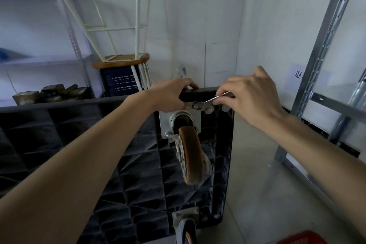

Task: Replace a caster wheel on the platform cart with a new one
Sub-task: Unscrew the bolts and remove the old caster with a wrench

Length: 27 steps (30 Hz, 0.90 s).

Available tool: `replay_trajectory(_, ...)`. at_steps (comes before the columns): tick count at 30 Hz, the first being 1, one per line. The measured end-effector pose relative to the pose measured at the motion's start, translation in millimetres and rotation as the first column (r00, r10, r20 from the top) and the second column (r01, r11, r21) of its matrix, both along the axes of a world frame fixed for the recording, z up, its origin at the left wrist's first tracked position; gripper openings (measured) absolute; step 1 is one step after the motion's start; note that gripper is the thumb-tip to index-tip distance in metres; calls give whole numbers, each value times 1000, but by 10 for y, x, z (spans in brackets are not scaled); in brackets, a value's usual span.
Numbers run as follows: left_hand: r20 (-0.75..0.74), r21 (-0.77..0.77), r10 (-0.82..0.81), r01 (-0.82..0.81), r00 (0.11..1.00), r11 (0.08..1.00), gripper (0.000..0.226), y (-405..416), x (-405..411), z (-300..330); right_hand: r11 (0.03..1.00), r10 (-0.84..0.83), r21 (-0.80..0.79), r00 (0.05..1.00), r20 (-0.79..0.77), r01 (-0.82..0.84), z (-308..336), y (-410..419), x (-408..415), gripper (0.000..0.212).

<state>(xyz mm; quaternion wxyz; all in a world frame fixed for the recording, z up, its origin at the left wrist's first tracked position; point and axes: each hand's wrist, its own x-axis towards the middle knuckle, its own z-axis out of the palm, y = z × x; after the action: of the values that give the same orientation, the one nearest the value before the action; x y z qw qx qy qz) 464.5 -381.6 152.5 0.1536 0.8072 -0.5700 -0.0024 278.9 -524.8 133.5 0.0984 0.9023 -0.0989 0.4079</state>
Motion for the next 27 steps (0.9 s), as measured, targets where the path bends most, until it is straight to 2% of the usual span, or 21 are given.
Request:
replay_trajectory(3,4,-1,2,-2,1000,1000,55,-7,3,-2,969,34,-245,998,-50,-45,119,19,-1,19)
replay_trajectory(5,6,-4,3,-3,1000,1000,55,-16,10,-6,944,47,-321,993,-105,-78,156,14,4,19)
replay_trajectory(11,22,-7,-4,4,1000,1000,54,-23,2,-7,923,-4,-370,960,-279,-103,404,49,65,21)
replay_trajectory(16,34,-6,-8,8,999,1000,53,-11,3,2,847,-85,-515,923,-375,-131,585,106,166,31)
replay_trajectory(25,62,-8,2,-1,998,1000,54,-28,28,-6,751,-190,-638,871,-452,-168,778,214,278,23)
replay_trajectory(27,62,-13,8,-7,998,1000,57,-39,28,-4,775,-162,-611,882,-443,-165,872,223,303,23)
